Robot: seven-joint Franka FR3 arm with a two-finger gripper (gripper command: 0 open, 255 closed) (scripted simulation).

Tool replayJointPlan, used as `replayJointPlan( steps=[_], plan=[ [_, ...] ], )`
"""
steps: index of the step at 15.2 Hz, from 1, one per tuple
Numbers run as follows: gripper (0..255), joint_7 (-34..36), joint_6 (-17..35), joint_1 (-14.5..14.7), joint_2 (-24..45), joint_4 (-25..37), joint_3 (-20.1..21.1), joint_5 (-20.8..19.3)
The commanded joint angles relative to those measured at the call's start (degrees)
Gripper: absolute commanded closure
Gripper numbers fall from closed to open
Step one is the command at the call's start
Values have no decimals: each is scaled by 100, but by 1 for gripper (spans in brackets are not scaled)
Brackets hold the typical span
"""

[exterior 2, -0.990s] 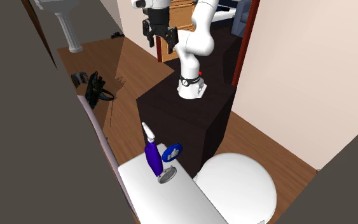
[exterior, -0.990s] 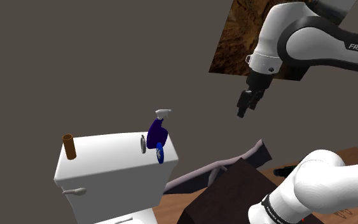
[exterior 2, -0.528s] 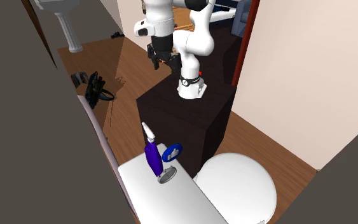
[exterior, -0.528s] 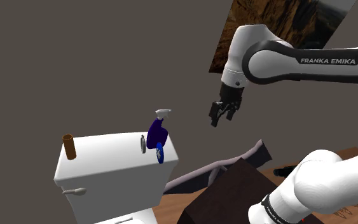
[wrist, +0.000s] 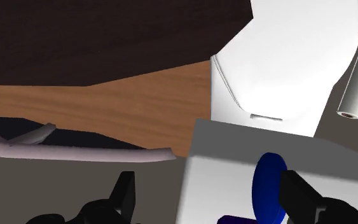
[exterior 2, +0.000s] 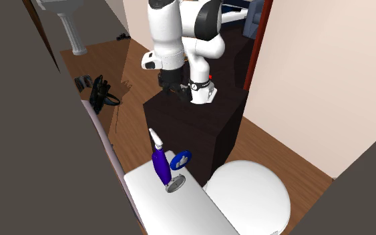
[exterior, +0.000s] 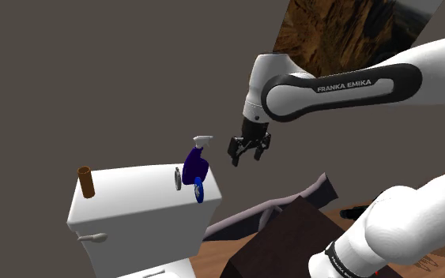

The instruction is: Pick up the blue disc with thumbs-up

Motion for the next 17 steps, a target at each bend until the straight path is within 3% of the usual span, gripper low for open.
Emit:
replayJointPlan(
  steps=[1, 7, 13, 17],
  plan=[
    [0, 293, 332, -11, 434, 119, 126, 10],
    [0, 1152, 1122, -18, 1817, 733, 359, -195],
    [0, 1989, 1664, 142, 3227, 1617, 343, -562],
    [0, 2036, 1879, 178, 3430, 1598, 307, -632]
  ],
)
